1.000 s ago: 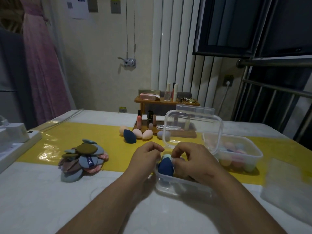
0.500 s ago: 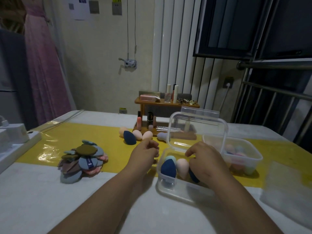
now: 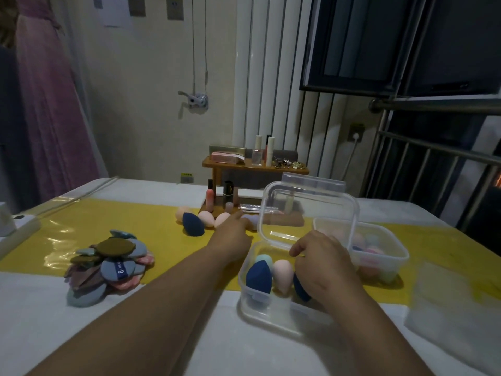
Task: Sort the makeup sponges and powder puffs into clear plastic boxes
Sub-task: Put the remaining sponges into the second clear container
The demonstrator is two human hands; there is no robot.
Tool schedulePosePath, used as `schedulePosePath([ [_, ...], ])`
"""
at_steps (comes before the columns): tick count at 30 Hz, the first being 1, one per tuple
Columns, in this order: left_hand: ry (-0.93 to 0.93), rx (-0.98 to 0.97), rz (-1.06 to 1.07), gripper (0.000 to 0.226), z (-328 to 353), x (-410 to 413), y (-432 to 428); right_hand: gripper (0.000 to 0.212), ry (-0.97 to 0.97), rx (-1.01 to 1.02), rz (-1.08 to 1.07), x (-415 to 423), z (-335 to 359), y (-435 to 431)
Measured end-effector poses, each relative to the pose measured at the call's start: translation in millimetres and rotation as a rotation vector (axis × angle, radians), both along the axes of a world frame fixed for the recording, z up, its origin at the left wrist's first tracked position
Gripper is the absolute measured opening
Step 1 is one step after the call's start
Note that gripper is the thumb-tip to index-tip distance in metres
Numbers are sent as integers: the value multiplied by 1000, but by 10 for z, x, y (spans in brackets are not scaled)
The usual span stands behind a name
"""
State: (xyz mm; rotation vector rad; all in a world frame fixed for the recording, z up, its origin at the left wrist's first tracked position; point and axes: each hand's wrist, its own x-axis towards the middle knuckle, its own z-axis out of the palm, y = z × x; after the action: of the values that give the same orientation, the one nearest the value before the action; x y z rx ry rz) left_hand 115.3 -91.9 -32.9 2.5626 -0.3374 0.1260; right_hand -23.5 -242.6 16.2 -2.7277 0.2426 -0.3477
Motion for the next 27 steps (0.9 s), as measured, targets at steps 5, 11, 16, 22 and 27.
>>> schedulePosePath([
  [5, 1, 175, -12, 61, -37, 211, -54, 34, -6, 1, 1, -13, 12, 11],
  [11, -27, 160, -29, 53, -115, 181, -48, 34, -22, -7, 9, -13, -2, 7],
  [16, -78, 14, -25, 45, -114, 3, 11, 31, -28, -16, 22, 2, -22, -8],
  [22, -116, -324, 127, 25, -37, -271, 120, 32, -15, -2, 3, 10, -40, -11],
  [27, -133, -717, 57, 22, 49, -595, 294, 34, 2, 56, -22, 21, -46, -2],
])
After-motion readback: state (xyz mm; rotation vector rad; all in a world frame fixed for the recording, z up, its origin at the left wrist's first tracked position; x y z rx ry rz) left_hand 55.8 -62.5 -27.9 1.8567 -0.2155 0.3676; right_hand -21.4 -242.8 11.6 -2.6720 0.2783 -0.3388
